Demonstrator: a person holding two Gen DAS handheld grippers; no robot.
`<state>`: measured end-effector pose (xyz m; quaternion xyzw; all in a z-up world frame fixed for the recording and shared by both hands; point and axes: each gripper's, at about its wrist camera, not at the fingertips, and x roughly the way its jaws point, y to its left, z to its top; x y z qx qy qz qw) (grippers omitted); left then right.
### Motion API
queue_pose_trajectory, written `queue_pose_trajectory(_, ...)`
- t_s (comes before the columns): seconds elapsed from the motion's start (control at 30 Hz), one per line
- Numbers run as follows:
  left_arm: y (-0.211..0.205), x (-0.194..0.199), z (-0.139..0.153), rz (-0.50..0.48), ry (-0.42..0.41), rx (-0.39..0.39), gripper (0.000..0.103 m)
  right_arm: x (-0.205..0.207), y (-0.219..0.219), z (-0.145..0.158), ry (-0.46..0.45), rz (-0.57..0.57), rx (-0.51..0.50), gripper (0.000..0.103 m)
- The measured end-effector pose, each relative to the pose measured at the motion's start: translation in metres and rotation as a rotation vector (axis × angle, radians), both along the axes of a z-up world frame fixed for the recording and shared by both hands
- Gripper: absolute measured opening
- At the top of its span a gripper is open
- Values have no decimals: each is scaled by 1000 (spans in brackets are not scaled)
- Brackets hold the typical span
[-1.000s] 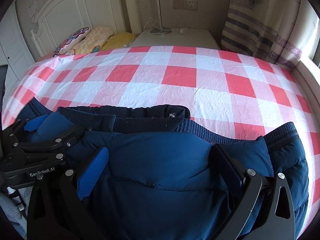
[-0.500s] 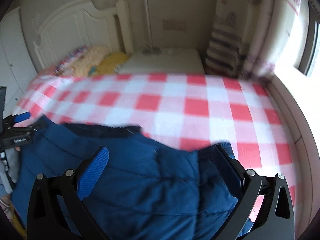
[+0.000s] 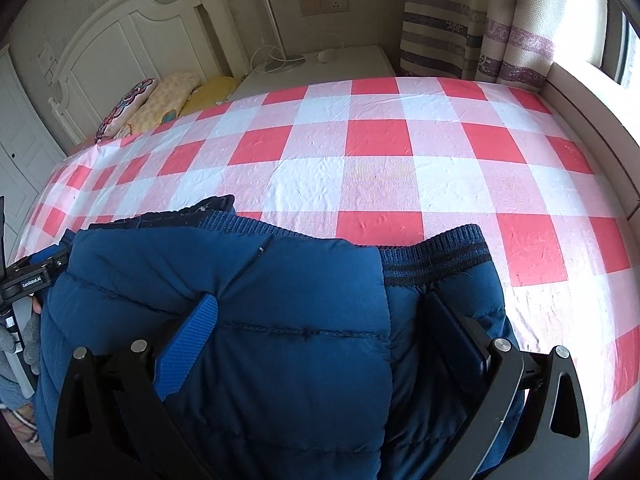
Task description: Fold large clothes
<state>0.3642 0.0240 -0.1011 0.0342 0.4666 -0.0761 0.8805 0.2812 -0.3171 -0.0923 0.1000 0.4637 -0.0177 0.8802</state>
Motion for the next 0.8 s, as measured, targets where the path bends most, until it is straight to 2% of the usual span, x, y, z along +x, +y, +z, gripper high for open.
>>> queue_pose_trajectory(0.13,-1,1,-2,1,1,-1,101,-1,-1,0,-4,-2,20,99)
queue_pose_trajectory(0.37,5,2,-2,5,22,-52,101,-1,-2,2,0,-4,29,99)
queue_pose_trajectory(0.47,4,3,0,12,31,-42,101,-12,3,18,-14,-52,-25,99)
queue_pose_trajectory(0.53,4,2,5,30,44,-9,101,-27,14,38,-66,-37,8,99)
queue_pose_trajectory(0.6,6,-6,18,64,54,-11,100,-42,34,60,-131,16,0,99)
queue_pose_trajectory(0.67,5,-24,42,57,15,-77,100,-55,63,76,-173,112,-49,99)
queue_pose_trajectory(0.73,-5,-44,63,21,-43,-85,101,-61,85,79,-174,183,-90,99)
queue_pose_trajectory(0.8,-23,-67,81,-29,-122,-57,101,-64,106,72,-148,248,-130,99)
